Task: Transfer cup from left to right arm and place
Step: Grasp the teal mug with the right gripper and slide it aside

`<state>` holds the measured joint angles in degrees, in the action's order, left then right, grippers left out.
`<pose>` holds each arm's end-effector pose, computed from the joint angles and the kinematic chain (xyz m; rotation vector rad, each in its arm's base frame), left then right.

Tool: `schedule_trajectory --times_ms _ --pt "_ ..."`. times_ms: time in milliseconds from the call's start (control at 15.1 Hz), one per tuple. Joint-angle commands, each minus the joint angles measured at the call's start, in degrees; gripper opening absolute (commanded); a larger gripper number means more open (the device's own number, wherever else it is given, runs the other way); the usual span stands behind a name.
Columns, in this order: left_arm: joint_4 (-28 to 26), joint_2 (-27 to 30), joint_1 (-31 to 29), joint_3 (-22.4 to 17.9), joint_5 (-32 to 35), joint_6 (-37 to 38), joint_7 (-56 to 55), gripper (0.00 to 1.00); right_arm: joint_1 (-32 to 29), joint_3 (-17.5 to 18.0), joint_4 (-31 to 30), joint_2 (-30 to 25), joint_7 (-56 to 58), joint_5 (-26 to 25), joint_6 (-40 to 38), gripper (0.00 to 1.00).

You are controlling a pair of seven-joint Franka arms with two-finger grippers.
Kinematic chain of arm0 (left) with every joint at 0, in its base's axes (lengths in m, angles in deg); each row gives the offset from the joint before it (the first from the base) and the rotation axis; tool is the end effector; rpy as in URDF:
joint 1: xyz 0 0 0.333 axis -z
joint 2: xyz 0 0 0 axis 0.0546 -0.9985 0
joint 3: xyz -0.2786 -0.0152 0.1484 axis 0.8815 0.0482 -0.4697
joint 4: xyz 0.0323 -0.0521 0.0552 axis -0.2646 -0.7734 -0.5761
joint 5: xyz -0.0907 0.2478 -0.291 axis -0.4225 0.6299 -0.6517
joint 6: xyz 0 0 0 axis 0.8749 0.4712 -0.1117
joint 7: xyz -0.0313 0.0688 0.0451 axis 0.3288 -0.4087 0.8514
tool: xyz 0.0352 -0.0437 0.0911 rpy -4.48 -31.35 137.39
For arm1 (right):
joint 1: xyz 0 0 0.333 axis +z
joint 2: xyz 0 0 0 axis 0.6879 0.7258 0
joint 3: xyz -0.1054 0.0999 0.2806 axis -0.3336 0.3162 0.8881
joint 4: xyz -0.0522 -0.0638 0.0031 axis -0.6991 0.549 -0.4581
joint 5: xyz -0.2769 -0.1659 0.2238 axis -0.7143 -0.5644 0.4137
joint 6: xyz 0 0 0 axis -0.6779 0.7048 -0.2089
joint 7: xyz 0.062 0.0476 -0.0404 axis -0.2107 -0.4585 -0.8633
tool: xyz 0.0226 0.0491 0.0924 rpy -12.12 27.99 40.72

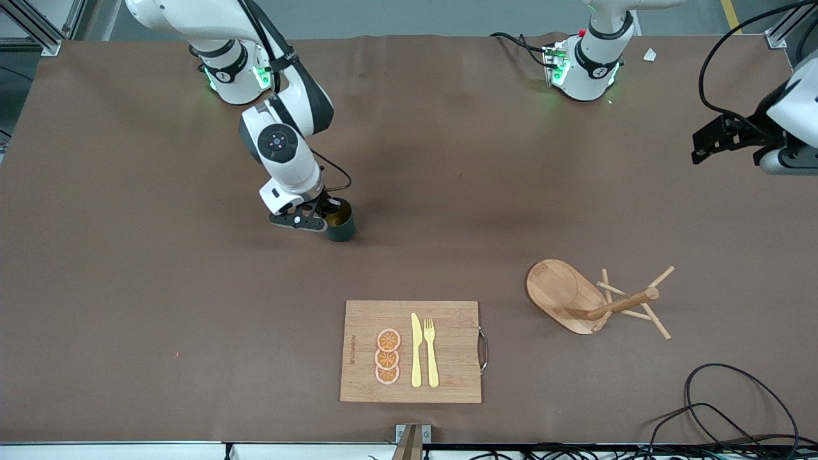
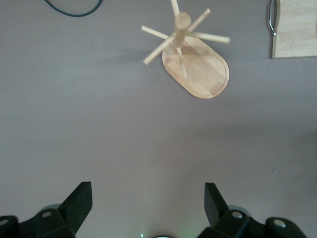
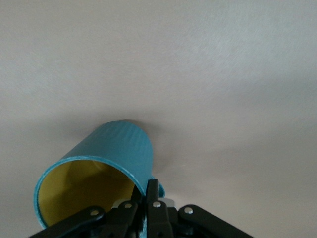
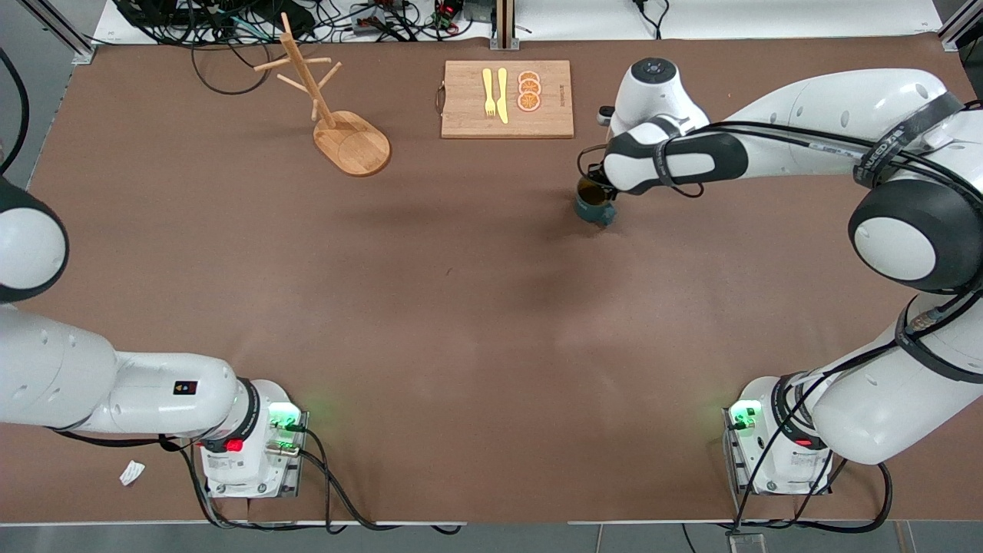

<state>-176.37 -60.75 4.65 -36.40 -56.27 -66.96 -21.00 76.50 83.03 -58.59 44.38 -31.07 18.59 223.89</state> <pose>0.5364 -0.0521 0.6416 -3.1064 0.1179 0.0585 0.4822 0.2878 0.2561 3.1128 -0.1173 -0.0847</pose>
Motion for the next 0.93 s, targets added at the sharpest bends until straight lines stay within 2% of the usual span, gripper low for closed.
schedule_trajectory --times_ms 0,199,531,730,863 --pt "-5.69 4.91 -0.38 1.12 -0.82 -0.59 0.43 1.00 -4.72 0.21 0.43 -2.24 14.91 -1.11 -2.58 0.00" --pt "-8.07 7.28 -0.11 1.03 -0.74 -2.00 0.43 1.00 -12.88 0.21 0.34 -3.04 39.60 -1.29 -3.28 0.00" --pt "-7.37 7.12 0.16 0.77 -0.74 -2.00 0.43 1.00 -26.15 0.21 0.69 -2.51 70.82 -1.29 -2.76 0.00" --pt "-7.28 7.03 0.42 1.12 -0.91 -2.08 -0.71 1.00 -32.22 0.21 1.66 -1.64 80.95 -3.91 -1.97 0.00" --pt "-6.58 6.59 0.68 1.12 -0.91 -2.26 -0.89 1.00 -33.30 0.21 1.49 -1.10 82.12 -5.50 -1.18 0.00"
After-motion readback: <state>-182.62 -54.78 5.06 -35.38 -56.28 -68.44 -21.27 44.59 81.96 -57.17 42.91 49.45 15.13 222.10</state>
